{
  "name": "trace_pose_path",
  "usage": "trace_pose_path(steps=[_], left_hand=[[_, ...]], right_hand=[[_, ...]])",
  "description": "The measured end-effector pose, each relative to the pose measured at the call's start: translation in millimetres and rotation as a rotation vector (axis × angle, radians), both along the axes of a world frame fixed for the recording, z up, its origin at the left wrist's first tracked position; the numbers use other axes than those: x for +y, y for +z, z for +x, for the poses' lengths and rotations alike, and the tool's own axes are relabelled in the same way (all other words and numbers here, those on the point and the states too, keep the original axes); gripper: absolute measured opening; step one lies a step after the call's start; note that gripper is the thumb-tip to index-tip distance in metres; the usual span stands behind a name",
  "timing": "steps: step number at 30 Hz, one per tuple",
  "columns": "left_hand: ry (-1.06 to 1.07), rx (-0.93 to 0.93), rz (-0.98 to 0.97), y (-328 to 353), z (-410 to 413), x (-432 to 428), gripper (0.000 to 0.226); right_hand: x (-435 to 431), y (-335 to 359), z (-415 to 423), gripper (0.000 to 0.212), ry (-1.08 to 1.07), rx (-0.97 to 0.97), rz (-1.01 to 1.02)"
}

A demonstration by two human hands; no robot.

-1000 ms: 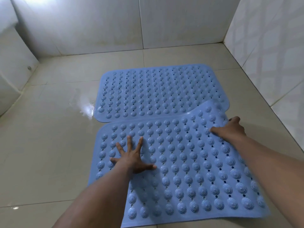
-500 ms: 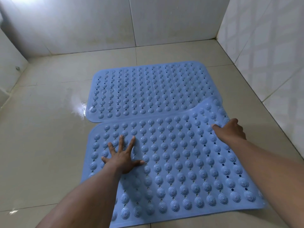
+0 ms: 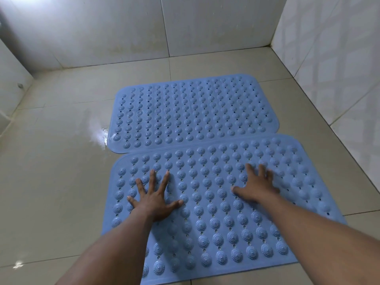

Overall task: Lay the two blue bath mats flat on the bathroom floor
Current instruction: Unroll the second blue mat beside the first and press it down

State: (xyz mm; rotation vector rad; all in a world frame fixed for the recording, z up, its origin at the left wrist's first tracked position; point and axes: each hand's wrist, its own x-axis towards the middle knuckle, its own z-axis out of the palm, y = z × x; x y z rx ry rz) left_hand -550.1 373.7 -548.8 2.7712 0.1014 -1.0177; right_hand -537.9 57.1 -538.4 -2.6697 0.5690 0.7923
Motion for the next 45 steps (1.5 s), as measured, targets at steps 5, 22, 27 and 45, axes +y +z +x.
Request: trace_pose_path(steps=[5,22,27,45], left_hand=[[-0.039,-0.026,0.056,-5,-17,10,0.101],[-0.006,0.021,0.023,-6,-6,23,0.107],[0.001,0.030,0.015,-4,-5,25,0.107],[-0.182,-0.451,-0.068,3,31,-104,0.083]], right_hand=[[28,-7,-30,0.077,0.059,-0.114,-0.146],[20,-8,-27,0.079,0.170,-0.147,-0.162],[13,-5,-26,0.081,0.205,-0.112,-0.150],[-57,3,25,0.067,0.243,-0.298,-0.170]])
